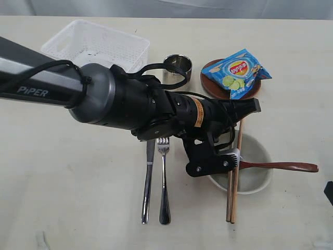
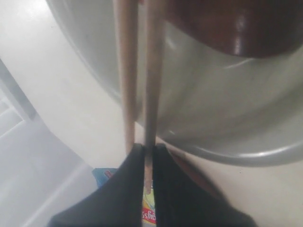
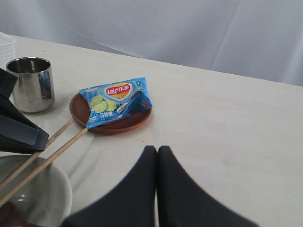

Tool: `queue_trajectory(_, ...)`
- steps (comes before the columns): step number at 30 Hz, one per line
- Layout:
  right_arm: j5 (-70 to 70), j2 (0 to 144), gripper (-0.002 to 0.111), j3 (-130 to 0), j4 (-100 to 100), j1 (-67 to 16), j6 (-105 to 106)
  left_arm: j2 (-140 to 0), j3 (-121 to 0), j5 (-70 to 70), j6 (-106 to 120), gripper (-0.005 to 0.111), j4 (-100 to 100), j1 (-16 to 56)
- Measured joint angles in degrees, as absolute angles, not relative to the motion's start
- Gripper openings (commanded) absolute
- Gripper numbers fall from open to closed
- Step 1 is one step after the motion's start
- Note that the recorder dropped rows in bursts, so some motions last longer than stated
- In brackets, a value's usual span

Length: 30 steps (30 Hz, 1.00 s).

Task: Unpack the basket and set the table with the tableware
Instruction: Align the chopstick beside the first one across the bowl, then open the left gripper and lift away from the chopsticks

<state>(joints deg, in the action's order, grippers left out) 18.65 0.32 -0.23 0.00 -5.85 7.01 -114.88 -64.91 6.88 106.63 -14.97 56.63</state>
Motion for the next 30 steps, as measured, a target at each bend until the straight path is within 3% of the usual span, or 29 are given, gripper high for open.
queue_trajectory(11,18.65,0.32,0.000,-0.23,0.00,-5.85,7.01,-114.88,-64.91,6.55,105.32,0.004,-14.97,56.63)
queue_trajectory(18,18.65,0.32,0.000,-0.23,0.00,-5.85,7.01,-114.88,-64.91,6.41,105.32,0.046,-14.97,56.63)
queue_trajectory(30,18.65,0.32,0.000,-0.23,0.00,-5.85,7.01,-114.37,-65.02,8.88,103.62,0.046,-13.99,56.63)
